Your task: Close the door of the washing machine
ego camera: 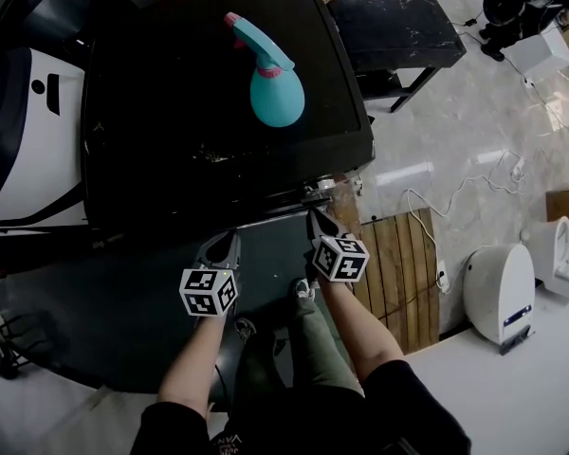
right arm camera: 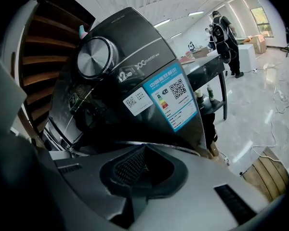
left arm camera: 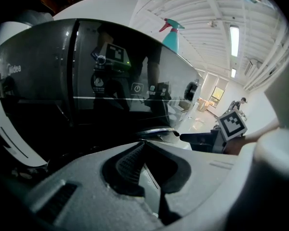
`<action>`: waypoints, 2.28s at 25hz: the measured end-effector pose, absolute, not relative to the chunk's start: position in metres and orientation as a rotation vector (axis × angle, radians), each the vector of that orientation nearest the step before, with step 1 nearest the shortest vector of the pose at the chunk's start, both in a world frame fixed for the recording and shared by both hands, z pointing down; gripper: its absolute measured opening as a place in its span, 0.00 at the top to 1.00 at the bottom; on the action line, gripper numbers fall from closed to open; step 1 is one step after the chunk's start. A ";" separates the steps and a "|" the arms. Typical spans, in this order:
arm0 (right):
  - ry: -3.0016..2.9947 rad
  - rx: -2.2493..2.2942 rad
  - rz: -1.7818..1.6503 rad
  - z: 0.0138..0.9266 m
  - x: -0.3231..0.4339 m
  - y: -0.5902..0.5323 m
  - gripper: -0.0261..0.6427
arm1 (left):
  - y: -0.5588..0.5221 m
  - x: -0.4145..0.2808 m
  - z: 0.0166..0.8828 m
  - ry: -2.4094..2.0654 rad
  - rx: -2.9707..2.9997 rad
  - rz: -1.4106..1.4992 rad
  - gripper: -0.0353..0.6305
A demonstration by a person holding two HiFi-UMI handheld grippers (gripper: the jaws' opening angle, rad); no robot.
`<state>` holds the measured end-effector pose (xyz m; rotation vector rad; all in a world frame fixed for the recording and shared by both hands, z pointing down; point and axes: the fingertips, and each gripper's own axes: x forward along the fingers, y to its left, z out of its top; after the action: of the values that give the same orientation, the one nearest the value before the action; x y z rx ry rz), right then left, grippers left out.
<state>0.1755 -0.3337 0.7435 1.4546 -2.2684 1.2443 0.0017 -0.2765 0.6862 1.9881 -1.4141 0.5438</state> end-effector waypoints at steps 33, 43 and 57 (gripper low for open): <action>-2.276 1.931 0.941 0.567 0.167 -0.080 0.96 | -0.112 -0.009 0.560 -1.016 2.488 0.476 0.93; -2.273 1.997 0.868 0.538 0.127 0.005 0.96 | -0.038 -0.050 0.542 -0.937 2.561 0.512 0.93; -2.286 1.992 0.823 0.506 0.092 0.086 0.96 | 0.043 -0.067 0.519 -0.845 2.666 0.491 0.93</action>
<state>0.0922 0.0856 0.5061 1.9924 -2.2862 0.8234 -0.0669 0.0431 0.5193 2.6660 -0.8451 0.4910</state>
